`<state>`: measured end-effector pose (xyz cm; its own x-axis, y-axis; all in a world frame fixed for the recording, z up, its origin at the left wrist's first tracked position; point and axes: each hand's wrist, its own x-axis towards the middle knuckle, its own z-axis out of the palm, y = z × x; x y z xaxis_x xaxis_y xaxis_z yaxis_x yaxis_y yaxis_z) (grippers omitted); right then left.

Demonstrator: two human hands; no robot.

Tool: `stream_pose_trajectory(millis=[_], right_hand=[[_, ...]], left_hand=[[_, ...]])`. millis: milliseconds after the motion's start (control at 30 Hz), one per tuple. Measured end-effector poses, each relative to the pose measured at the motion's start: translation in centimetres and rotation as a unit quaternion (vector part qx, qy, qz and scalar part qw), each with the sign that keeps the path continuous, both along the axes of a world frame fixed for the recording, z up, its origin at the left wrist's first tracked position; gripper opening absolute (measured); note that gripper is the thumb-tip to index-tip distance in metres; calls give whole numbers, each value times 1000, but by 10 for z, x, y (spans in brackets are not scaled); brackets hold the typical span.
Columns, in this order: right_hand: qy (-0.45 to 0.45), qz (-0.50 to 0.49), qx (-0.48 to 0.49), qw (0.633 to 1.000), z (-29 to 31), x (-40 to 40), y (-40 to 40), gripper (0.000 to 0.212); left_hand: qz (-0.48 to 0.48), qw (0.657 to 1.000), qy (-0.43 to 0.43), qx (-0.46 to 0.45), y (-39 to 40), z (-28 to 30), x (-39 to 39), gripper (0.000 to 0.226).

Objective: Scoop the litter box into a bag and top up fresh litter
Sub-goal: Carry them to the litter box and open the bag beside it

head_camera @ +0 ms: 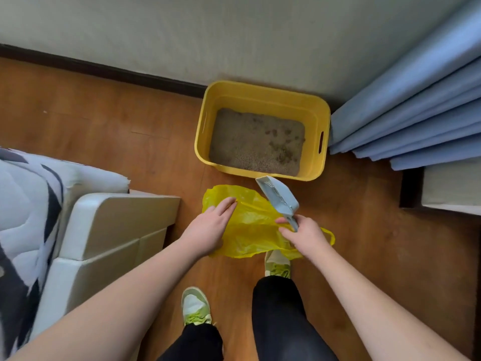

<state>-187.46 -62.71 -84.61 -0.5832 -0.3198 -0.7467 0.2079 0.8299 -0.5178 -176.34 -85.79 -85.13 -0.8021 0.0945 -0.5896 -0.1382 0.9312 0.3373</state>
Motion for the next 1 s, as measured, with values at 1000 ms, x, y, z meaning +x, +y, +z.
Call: stream_pose_trajectory(millis=[1000], right_hand=[[156,4,-59,986,-257,-60,-13,18]], left_hand=[[-32,983,-175,-33,-108,-258,-93,137]])
